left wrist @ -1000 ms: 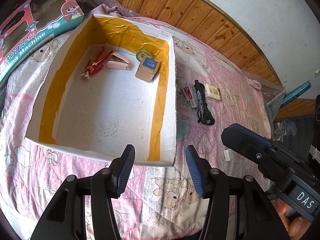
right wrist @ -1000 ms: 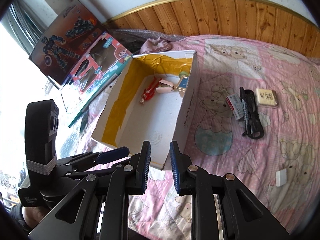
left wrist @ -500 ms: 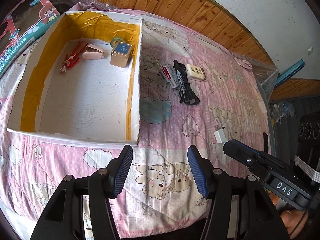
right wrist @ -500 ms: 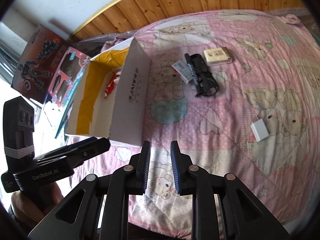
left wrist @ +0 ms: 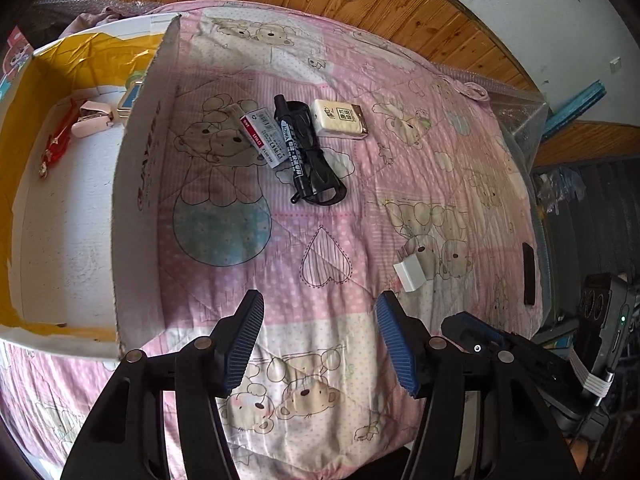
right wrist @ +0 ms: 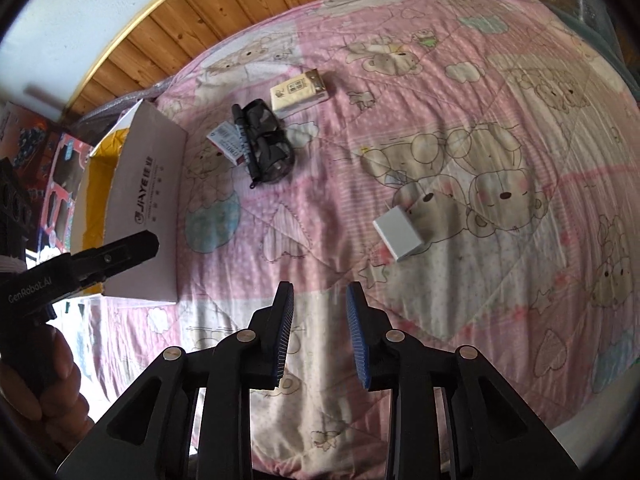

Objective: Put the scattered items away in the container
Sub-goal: 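Withdraw both tools from the box toward the items on the bed, then grasp the red-and-white staple box with the left tool while the right tool grasps the white charger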

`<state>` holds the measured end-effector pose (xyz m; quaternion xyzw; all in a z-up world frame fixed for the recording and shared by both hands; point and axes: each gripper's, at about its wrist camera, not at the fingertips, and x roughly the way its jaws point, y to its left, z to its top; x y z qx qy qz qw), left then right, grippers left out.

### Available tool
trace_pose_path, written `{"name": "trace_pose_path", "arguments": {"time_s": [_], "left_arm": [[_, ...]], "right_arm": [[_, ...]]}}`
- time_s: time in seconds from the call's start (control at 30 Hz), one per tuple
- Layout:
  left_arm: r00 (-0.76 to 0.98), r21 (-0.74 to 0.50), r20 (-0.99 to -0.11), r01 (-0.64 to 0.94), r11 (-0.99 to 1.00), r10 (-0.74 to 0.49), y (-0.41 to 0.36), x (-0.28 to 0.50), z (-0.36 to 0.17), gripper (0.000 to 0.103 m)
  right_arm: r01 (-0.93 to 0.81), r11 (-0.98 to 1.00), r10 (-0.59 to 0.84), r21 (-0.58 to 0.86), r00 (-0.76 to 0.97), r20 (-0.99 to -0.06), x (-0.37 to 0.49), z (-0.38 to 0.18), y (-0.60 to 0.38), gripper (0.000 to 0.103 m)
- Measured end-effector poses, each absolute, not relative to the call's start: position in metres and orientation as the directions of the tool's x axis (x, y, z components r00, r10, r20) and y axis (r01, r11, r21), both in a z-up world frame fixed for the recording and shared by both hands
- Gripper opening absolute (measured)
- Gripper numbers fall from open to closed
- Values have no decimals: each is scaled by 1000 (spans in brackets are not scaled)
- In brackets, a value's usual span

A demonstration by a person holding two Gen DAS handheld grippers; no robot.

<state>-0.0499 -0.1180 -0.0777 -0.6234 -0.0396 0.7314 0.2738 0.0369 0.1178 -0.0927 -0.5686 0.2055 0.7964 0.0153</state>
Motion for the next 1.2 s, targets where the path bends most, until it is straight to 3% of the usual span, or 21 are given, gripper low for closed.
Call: {"name": "trace_pose_path", "arguments": {"time_s": [0.27, 0.57, 0.77, 1.1, 1.2], "left_arm": [[-44, -396, -905, -279, -875, 424, -85, -103, -115, 60], [-35, -376, -924, -97, -922, 380, -86, -160, -170, 59], [-54, -306, -948, -119, -945, 314, -74, -181, -184, 59], [-93, -317, -943, -56, -947, 321, -89, -214, -196, 62], [-109, -314, -942, -58, -948, 319, -85, -218, -199, 60]], "right_arm": [[-258, -939, -144, 227, -304, -942, 17, -126, 143, 38], [-227, -955, -127, 189, -261, -957, -2, -156, 160, 38], [-166, -975, -109, 150, -234, -966, -14, -170, 158, 38], [-73, -987, -125, 140, -185, -975, -17, -189, 142, 38], [-76, -989, -111, 127, -184, -977, -11, -192, 141, 33]]}}
